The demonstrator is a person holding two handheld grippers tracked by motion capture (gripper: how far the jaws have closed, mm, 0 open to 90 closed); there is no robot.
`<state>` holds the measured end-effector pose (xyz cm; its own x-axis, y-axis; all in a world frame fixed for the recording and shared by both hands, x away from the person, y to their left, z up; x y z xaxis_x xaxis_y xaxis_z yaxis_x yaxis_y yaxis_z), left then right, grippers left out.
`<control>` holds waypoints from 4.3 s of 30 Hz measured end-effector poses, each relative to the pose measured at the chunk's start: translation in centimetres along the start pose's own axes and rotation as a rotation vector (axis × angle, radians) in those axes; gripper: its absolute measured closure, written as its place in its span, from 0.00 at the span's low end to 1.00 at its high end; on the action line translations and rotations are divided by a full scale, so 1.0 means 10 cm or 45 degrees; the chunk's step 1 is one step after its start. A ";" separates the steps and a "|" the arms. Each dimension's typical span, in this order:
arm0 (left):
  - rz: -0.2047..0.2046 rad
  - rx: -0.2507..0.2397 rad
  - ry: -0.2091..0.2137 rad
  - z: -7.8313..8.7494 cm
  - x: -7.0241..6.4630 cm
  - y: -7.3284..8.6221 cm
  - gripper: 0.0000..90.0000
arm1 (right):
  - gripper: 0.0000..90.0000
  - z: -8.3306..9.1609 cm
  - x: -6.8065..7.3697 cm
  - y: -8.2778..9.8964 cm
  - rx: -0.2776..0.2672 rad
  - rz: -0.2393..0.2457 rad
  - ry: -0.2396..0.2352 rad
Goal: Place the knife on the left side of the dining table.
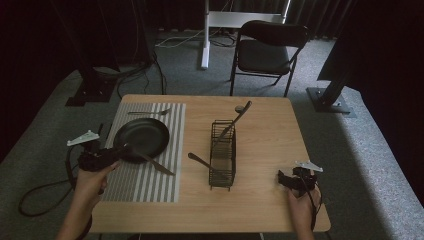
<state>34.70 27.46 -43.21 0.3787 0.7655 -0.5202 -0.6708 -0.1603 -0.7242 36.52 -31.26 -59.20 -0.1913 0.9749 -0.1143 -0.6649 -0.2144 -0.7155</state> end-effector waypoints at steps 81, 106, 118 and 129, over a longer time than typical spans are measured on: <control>0.185 0.222 -0.463 -0.16 1.33 0.81 0.64 | 0.13 0.00 0.00 0.00 0.001 -0.002 0.000; 0.049 0.157 -0.555 -0.12 1.06 1.08 0.32 | 0.13 0.00 0.00 0.00 0.002 -0.004 0.001; 0.010 0.180 -0.620 -0.07 0.97 1.24 0.08 | 0.13 0.00 0.00 0.00 0.001 -0.003 0.001; -0.065 0.014 -0.840 0.03 0.91 1.34 0.00 | 0.13 0.00 0.00 0.00 0.001 -0.003 0.001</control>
<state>28.93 32.43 -57.52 -0.0576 0.9936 -0.0967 -0.6701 -0.1103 -0.7340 36.52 -31.26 -59.20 -0.1890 0.9755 -0.1129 -0.6662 -0.2118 -0.7150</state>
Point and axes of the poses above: each handheld gripper's, and its own axes: z roughly backward along the jaws, y roughly out of its underside, x roughly to its left, the point moved 6 cm from there along -z, roughly forward along the jaws, and after that the axes turned 10 degrees about z, right-handed, at the moved point
